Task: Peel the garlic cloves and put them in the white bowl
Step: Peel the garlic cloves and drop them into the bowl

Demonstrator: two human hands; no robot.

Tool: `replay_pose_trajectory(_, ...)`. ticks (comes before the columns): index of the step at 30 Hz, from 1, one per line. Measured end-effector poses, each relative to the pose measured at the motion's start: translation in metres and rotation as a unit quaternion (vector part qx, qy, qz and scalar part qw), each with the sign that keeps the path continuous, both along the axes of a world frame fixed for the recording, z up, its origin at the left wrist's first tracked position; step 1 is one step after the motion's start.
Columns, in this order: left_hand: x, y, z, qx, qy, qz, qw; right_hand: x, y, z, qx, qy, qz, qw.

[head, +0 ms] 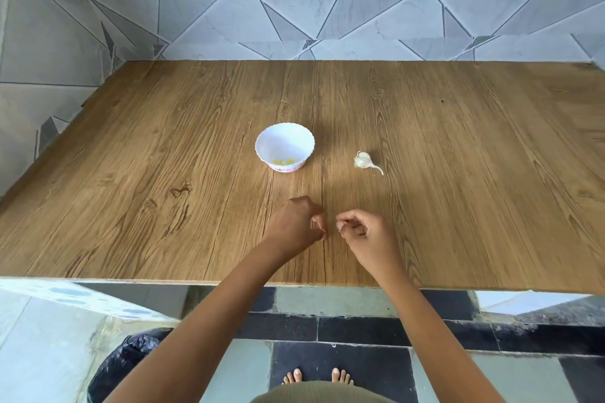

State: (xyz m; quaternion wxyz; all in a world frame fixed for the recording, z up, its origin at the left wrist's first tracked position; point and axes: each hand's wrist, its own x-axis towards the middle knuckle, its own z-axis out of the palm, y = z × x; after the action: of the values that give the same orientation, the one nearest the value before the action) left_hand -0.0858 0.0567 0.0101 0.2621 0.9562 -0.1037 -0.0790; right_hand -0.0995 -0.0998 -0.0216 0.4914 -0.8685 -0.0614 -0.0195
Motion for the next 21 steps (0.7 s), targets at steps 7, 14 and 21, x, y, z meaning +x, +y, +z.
replay_pose_trajectory(7, 0.003, 0.004, 0.013, -0.164, 0.008, 0.064, 0.984, -0.003, 0.003, 0.013, 0.164, 0.121, 0.012, 0.979)
replay_pose_trajectory(14, -0.003, 0.008, 0.010, -0.316, 0.083, 0.106, 0.939, -0.003, 0.009, 0.025, 0.280, 0.203, -0.011, 0.938)
replay_pose_trajectory(21, -0.007, 0.011, 0.016, -0.382, 0.113, 0.120, 0.909, 0.000, 0.009, 0.029, 0.350, 0.265, -0.018, 0.898)
